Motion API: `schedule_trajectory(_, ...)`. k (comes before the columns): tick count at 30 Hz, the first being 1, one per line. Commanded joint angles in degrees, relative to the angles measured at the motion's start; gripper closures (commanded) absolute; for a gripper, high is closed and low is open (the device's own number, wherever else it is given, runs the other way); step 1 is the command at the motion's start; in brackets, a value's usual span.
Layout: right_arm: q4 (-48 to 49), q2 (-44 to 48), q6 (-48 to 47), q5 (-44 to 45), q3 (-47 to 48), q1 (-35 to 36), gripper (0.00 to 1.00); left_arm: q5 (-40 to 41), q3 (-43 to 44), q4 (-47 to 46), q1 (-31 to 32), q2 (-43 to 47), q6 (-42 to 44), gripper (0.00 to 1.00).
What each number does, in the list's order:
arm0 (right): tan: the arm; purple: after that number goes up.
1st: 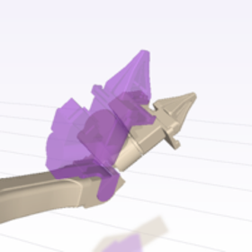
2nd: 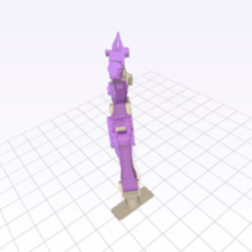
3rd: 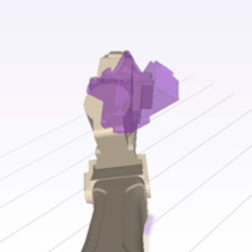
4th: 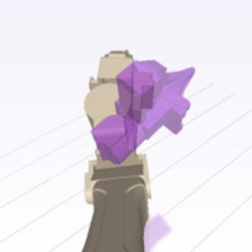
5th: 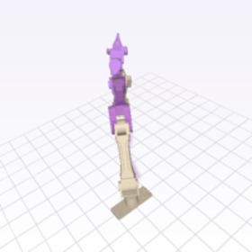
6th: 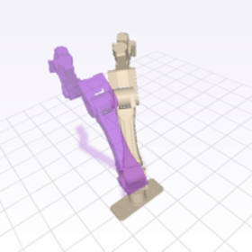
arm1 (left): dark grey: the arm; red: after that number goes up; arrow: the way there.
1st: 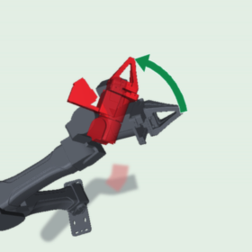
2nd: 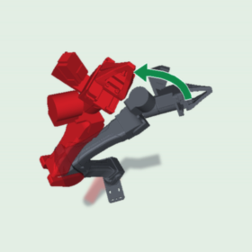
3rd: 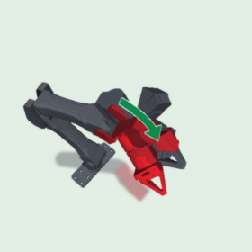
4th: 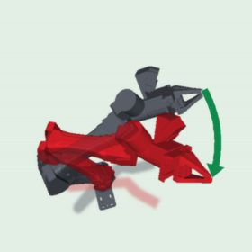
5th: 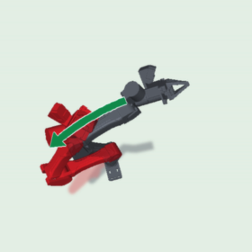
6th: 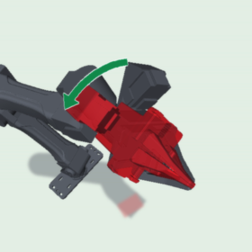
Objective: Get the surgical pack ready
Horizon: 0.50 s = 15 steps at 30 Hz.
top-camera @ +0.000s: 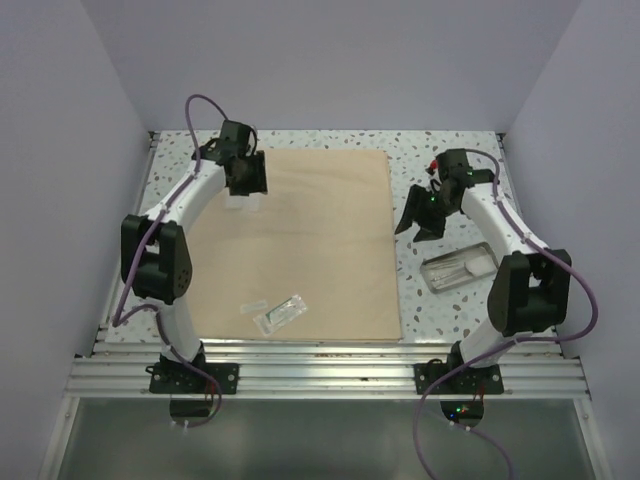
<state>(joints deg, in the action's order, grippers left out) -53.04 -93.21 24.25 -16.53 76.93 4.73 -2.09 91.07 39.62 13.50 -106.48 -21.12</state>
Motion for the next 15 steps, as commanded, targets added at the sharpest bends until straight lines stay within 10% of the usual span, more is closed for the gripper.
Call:
schedule_trajectory(1, 2.23, 2.33, 1.24, -2.54, -1.34, 2.38, 0.43, 13.58, 6.65, 3.53, -0.49, -4.34, 4.07, 0.47)
schedule_trajectory(15, 3.82, 0.31, -4.12, -6.31, -4.50, 4.94, 0.43, 31.78, 23.97, 9.76, 6.53, -23.50, -0.76, 0.57)
